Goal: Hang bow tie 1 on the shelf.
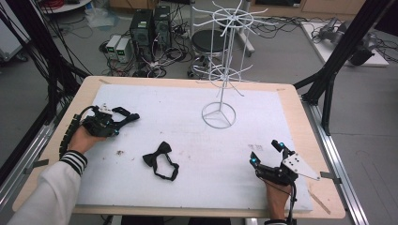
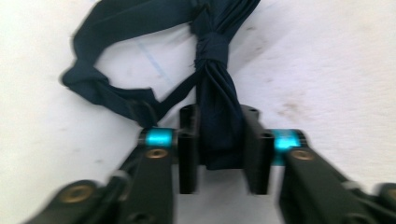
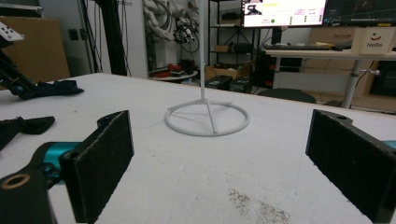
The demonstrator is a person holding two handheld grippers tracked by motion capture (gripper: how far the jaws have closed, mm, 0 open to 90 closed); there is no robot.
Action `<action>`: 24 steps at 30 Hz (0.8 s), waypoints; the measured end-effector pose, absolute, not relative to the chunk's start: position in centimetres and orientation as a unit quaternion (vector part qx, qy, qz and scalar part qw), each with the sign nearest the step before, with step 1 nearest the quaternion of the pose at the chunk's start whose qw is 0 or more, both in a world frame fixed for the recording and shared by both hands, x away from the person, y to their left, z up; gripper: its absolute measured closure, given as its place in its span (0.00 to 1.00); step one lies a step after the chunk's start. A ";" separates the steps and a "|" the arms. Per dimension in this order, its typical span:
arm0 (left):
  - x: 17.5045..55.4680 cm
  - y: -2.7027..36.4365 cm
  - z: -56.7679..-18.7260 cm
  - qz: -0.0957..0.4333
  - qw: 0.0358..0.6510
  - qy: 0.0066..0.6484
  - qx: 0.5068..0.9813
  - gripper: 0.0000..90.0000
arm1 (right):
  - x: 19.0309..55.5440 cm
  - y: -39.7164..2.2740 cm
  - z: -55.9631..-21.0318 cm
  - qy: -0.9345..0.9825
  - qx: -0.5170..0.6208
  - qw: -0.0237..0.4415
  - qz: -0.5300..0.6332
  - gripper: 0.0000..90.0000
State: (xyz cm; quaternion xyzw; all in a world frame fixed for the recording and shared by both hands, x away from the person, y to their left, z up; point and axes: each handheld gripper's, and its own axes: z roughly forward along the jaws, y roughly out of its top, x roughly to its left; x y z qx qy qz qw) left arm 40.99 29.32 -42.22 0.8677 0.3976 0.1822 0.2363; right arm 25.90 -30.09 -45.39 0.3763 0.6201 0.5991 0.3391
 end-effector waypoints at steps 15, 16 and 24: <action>40.8 29.5 -41.7 0.201 0.262 0.387 0.861 0.89 | 26.0 -30.2 -45.4 0.619 0.374 0.343 0.600 0.08; 40.7 29.5 -41.6 0.198 0.268 0.389 0.859 0.89 | 26.0 -30.2 -45.4 0.619 0.373 0.342 0.600 0.08; 40.3 29.8 -40.7 0.193 0.314 0.387 0.845 0.89 | 26.0 -30.2 -45.4 0.618 0.379 0.336 0.601 0.08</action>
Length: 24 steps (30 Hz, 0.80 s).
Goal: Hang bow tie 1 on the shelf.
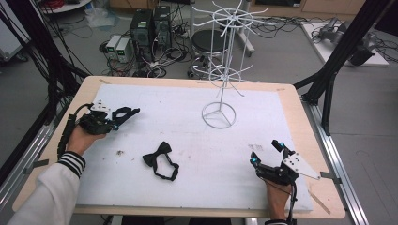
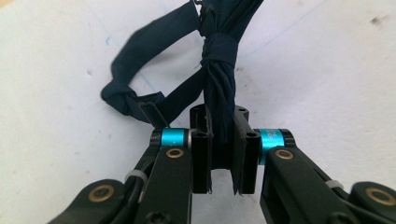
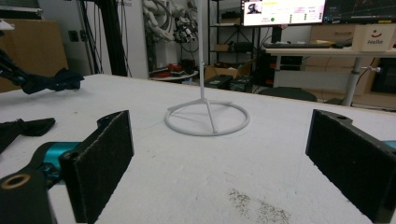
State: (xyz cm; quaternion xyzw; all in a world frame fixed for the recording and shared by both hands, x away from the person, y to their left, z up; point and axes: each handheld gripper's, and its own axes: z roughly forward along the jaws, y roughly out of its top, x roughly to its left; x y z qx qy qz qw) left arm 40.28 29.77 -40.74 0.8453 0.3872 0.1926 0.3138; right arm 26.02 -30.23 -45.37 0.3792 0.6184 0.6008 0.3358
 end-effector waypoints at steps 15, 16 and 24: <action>39.1 30.1 -39.4 0.160 0.403 0.376 0.819 0.89 | 26.4 -30.6 -45.2 0.611 0.398 0.317 0.606 0.08; 38.9 30.1 -39.2 0.157 0.410 0.373 0.817 0.88 | 26.5 -30.7 -45.2 0.615 0.396 0.315 0.604 0.08; 38.2 29.1 -38.3 0.136 0.457 0.350 0.807 0.88 | 26.8 -30.3 -43.6 0.634 0.373 0.292 0.611 0.08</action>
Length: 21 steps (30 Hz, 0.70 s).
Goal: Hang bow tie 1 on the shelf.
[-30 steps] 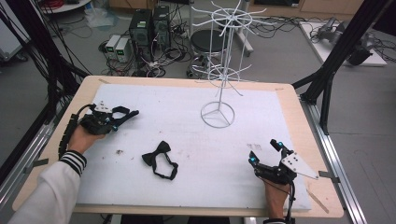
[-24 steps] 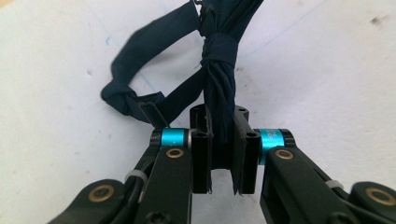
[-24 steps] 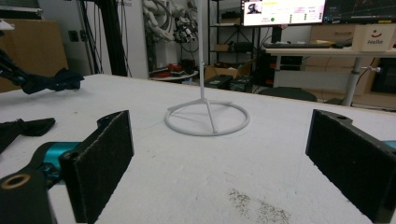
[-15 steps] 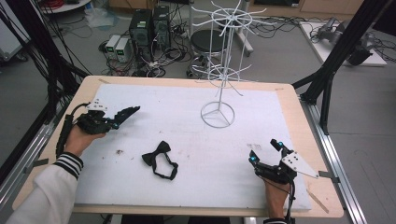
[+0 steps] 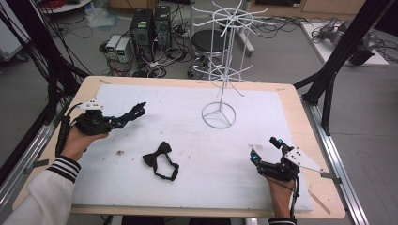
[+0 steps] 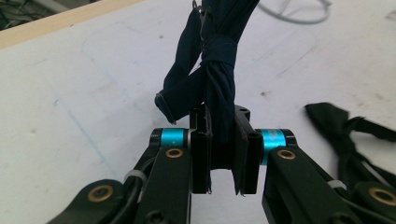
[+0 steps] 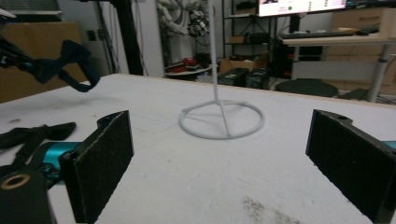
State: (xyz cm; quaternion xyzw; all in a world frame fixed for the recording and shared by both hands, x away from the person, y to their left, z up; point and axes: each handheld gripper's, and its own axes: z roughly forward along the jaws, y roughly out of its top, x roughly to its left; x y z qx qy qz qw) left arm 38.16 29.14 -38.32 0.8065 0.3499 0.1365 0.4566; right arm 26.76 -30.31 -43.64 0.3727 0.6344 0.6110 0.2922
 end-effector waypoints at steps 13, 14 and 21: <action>36.7 27.1 -36.4 0.113 0.502 0.305 0.801 0.88 | 27.5 -28.0 -38.4 0.687 0.291 0.235 0.623 0.07; 36.6 26.9 -36.2 0.110 0.506 0.301 0.801 0.88 | 27.7 -27.8 -38.0 0.692 0.282 0.226 0.625 0.07; 36.0 25.3 -35.3 0.100 0.514 0.273 0.807 0.87 | 28.4 -26.4 -36.5 0.704 0.256 0.194 0.633 0.07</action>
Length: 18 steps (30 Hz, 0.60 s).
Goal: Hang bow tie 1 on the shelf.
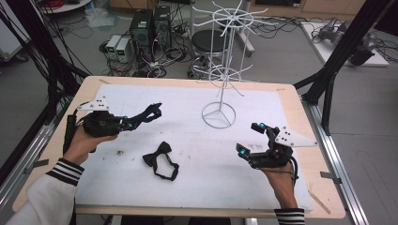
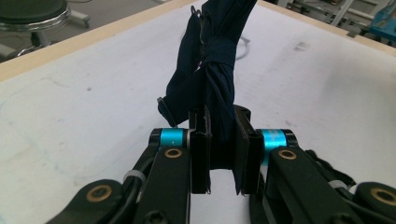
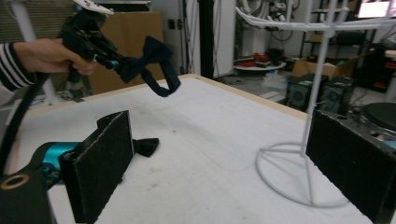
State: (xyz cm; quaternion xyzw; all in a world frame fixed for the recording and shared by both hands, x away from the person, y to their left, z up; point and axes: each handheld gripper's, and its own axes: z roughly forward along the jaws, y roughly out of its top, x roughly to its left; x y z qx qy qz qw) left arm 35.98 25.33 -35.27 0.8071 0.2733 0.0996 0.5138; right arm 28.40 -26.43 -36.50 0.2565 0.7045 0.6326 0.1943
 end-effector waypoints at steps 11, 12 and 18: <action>35.2 22.6 -34.2 0.075 0.535 0.230 0.810 0.88 | 29.7 -24.5 -34.9 0.716 0.229 0.156 0.640 0.08; 35.2 22.3 -34.2 0.072 0.536 0.226 0.810 0.88 | 29.9 -24.3 -34.8 0.717 0.226 0.153 0.641 0.08; 35.1 21.0 -34.2 0.046 0.548 0.209 0.809 0.88 | 30.6 -23.4 -34.0 0.727 0.204 0.132 0.642 0.08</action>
